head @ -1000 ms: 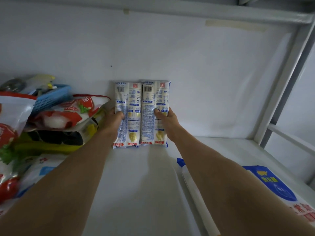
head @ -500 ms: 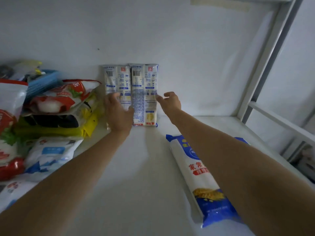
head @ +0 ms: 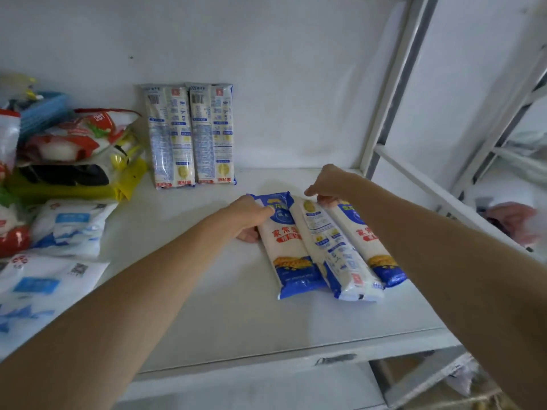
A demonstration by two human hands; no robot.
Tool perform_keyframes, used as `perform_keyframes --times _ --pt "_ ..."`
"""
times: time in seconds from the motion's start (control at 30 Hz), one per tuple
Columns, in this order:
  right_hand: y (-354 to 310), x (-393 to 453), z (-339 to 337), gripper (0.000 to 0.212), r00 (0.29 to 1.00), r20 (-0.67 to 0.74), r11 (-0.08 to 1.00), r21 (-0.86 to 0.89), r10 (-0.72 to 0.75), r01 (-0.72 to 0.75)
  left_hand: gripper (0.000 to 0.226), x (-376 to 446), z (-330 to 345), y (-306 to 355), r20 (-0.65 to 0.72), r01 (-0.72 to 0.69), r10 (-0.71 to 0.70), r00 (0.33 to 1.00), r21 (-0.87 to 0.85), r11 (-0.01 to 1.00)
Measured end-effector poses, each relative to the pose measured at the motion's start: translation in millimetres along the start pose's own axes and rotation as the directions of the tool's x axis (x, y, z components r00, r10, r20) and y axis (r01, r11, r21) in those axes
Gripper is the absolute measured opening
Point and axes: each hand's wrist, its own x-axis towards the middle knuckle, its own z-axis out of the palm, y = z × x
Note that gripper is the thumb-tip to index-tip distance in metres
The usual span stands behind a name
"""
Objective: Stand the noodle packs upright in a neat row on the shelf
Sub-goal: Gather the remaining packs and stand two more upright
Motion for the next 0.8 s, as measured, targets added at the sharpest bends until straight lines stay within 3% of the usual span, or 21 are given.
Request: perform_keyframes --times 0.1,0.2,0.3,0.37,0.47,0.53,0.6,0.7,0.8 --pt "11 -28 -10 0.021 0.99 0.099 0.988 -0.129 0.101 -0.088 0.027 -21 11 9 0.042 0.064 -0.063 0.997 -0.028 0.998" --pt "16 -48 -10 0.037 0.958 0.184 0.945 -0.286 0.219 -0.161 0.035 -34 21 12 0.071 0.133 -0.129 0.989 -0.059 0.989" --pt "16 -62 -6 0.05 0.928 0.241 0.938 -0.268 0.285 -0.219 0.043 -39 28 10 0.061 0.211 -0.205 0.977 -0.113 0.971" --pt "3 -72 -5 0.05 0.925 0.266 0.948 -0.241 0.27 -0.207 0.047 -43 23 10 -0.01 0.173 -0.175 0.985 -0.084 0.981" --pt "-13 -79 2 0.068 0.915 0.306 0.95 -0.247 0.264 -0.191 0.047 -46 10 10 -0.1 0.109 -0.121 0.988 -0.111 0.988" --pt "-11 -75 8 0.077 0.912 0.311 0.954 -0.215 0.268 -0.207 0.042 -45 7 8 -0.078 0.11 -0.127 0.989 -0.192 0.975" --pt "-9 -76 12 0.077 0.916 0.31 0.967 -0.11 0.253 -0.23 0.051 -49 6 5 -0.081 0.106 -0.128 0.989 -0.227 0.968" --pt "-9 -67 11 0.063 0.944 0.252 0.977 -0.041 0.211 -0.208 0.04 -44 -5 7 -0.125 0.097 -0.133 0.983 -0.259 0.961" --pt "-1 17 -7 0.051 0.972 0.144 0.957 0.196 0.186 -0.212 0.03 31 -10 33 -0.241 -0.06 -0.007 0.971 -0.267 0.962"
